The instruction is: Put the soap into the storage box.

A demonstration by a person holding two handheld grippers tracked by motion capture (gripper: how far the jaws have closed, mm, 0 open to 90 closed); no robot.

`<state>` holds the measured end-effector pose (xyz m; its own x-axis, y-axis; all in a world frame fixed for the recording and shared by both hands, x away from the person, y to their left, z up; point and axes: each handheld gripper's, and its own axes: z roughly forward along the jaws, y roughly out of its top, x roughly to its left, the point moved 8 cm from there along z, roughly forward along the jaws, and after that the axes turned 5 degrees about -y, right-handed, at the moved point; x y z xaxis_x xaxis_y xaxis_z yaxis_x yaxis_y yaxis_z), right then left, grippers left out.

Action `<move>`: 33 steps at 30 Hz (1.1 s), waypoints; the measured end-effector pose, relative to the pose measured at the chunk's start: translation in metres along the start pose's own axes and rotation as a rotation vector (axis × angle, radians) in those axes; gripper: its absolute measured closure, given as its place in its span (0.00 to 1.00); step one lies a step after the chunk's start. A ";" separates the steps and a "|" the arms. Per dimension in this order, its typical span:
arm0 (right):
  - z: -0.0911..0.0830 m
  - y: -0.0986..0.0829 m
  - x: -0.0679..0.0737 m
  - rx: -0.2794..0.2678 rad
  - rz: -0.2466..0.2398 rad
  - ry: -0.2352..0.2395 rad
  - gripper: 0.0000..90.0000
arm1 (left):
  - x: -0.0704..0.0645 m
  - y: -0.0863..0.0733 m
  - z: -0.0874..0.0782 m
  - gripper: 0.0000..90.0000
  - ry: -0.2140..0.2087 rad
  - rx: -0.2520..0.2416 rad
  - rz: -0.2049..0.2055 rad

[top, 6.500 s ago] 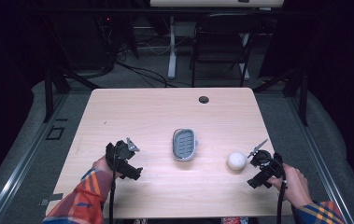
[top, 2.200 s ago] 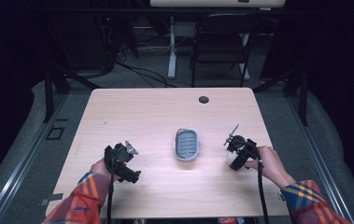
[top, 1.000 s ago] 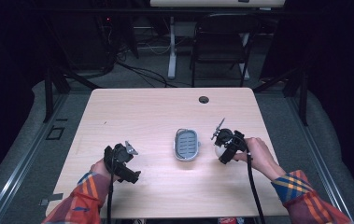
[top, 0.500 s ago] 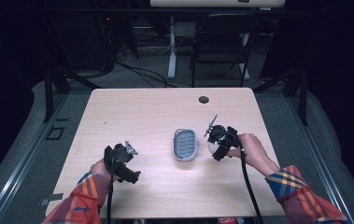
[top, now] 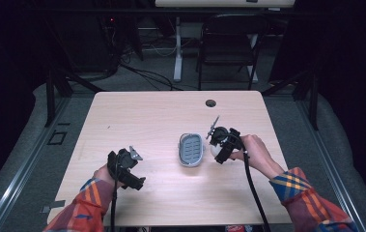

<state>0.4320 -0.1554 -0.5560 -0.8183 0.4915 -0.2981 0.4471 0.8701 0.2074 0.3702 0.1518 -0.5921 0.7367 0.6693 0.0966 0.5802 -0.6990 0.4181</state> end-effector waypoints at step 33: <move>-0.003 0.056 0.003 -0.030 -0.057 0.016 0.26 | -0.001 0.002 0.000 0.01 -0.005 -0.001 0.006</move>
<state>0.4535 -0.1058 -0.5421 -0.8478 0.4408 -0.2948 0.3892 0.8948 0.2185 0.3708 0.1497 -0.5917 0.7421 0.6635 0.0947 0.5753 -0.7031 0.4180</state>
